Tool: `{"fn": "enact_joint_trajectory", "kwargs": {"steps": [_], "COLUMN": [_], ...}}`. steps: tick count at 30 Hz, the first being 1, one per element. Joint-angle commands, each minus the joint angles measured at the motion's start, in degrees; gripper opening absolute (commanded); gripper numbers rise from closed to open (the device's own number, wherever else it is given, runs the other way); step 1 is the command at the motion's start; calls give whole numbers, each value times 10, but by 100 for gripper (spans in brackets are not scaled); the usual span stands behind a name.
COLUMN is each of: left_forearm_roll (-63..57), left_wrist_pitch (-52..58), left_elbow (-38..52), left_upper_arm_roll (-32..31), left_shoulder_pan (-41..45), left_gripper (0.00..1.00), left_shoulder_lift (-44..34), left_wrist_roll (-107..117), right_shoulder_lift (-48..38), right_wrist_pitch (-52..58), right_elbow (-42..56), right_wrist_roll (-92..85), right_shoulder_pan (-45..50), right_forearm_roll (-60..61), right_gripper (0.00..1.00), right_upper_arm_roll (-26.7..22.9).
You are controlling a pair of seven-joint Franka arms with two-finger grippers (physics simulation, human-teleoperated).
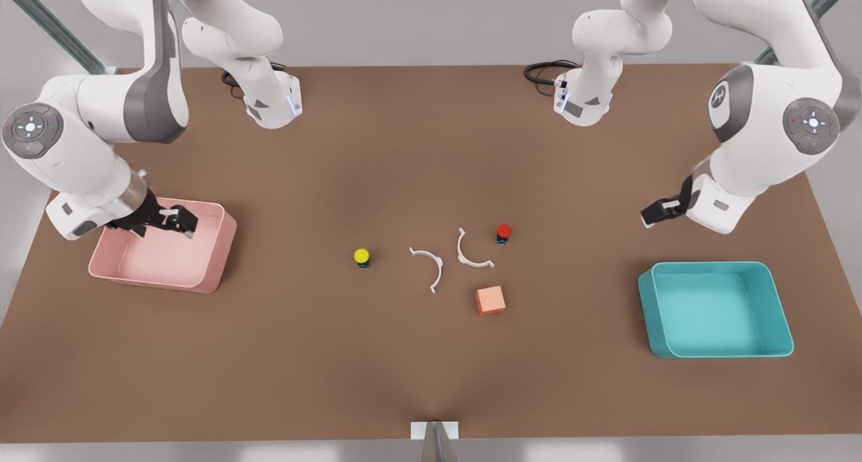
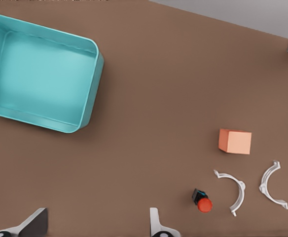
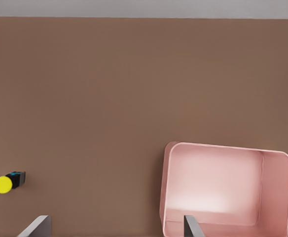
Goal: Place the red button in the blue storage box with the left arm, and place the yellow button in the pink storage box with the right arm
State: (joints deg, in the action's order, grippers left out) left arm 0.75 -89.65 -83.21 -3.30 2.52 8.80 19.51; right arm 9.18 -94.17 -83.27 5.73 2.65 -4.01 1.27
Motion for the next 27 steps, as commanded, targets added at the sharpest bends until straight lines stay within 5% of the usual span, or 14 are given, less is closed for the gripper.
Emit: {"fn": "enact_joint_trajectory", "kwargs": {"steps": [1, 4, 7, 11, 14, 18, 19, 27], "left_forearm_roll": [-1, -1, -1, -16, -17, -17, -17, -17], "left_wrist_pitch": [-6, -14, -149, -351, -496, -632, -653, -694], "left_elbow": [1, 1, -57, -212, -329, -398, -399, -419], "left_upper_arm_roll": [0, 0, 0, 0, 3, 5, 8, 10], "left_shoulder_pan": [1, 139, 258, 289, 287, 286, 286, 288], "left_gripper": [100, 100, 100, 100, 100, 100, 100, 96], "left_shoulder_lift": [1, 41, 82, 78, 62, 85, 107, 169], "left_wrist_roll": [-180, -157, -4, 47, 46, 42, 42, 43], "right_shoulder_lift": [0, 1, 8, 154, 251, 244, 239, 251], "right_wrist_pitch": [-1, -2, -18, -45, -134, -399, -502, -522], "right_elbow": [0, 1, 5, 63, 53, -207, -278, -276], "right_wrist_roll": [2, 5, 0, 2, 236, 402, 406, 407], "right_shoulder_pan": [1, 2, 3, 38, 75, 57, 42, 50], "right_forearm_roll": [1, 1, 3, 10, -92, -160, -176, -195], "right_gripper": [100, 100, 100, 100, 100, 100, 100, 100], "right_upper_arm_roll": [0, 0, 3, 82, 208, 297, 288, 257]}}
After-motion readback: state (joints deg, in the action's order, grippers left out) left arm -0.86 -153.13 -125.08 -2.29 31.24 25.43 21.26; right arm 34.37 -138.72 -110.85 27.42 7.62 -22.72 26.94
